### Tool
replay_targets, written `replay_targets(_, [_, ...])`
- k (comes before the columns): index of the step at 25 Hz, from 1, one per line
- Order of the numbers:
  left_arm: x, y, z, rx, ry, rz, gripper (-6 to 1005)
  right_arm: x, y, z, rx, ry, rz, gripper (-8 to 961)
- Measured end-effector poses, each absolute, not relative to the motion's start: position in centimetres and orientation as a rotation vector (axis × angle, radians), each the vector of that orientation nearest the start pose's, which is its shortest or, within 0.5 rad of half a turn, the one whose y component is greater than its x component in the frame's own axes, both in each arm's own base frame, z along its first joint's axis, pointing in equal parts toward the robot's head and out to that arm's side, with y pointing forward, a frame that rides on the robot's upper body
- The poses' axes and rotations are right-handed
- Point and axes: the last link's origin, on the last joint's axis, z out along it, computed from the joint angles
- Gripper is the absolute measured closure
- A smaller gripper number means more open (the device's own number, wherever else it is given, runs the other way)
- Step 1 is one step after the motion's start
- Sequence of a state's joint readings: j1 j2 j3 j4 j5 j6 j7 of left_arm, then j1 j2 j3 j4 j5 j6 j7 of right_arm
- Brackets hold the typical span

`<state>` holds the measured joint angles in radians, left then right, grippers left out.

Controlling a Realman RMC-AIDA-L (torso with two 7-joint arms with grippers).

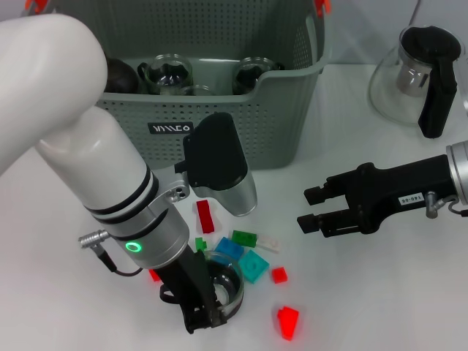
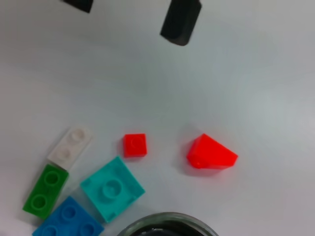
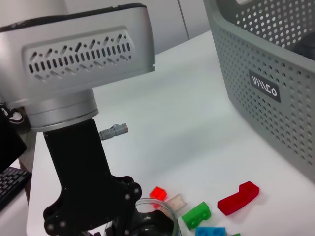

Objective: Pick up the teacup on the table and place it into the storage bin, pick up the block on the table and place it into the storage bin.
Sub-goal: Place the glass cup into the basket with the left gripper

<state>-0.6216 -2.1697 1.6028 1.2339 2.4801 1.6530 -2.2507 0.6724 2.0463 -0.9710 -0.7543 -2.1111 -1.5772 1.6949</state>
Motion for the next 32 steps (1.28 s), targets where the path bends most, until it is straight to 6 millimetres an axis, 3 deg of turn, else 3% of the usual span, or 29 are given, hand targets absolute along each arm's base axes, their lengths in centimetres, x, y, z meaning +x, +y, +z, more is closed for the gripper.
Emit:
replay_targets(3, [-15.7,29.4,-7.5,-3.116,-0.469,0.708,942,21.2,35.2,-1.6,-3.035,0.647,0.320,347])
replay_targets(7, [-14.7,29.5,-5.4,-3.135,-0.493,0.670,943,21.2,35.2,-1.6,-3.034,0.648,0.320,347])
replay_targets(15, [-11.6,31.6,1.9,-3.129,-0.636,0.242,945,21.2,35.1,-1.6,-3.038,0.647,0.321,347])
replay_targets(24, [-9.0,36.5,9.4,-2.894,-0.608,-0.088,946,21.2,35.0,-1.6,-3.046,0.654,0.319,346])
replay_targets(28, [-7.3,40.0,10.5,-2.788,-0.562,-0.147,947,21.2,35.0,-1.6,-3.046,0.657,0.319,346])
replay_targets(32, [-6.5,43.9,9.7,-2.691,-0.589,-0.178,948,21.0,35.0,-1.6,-3.049,0.657,0.319,347])
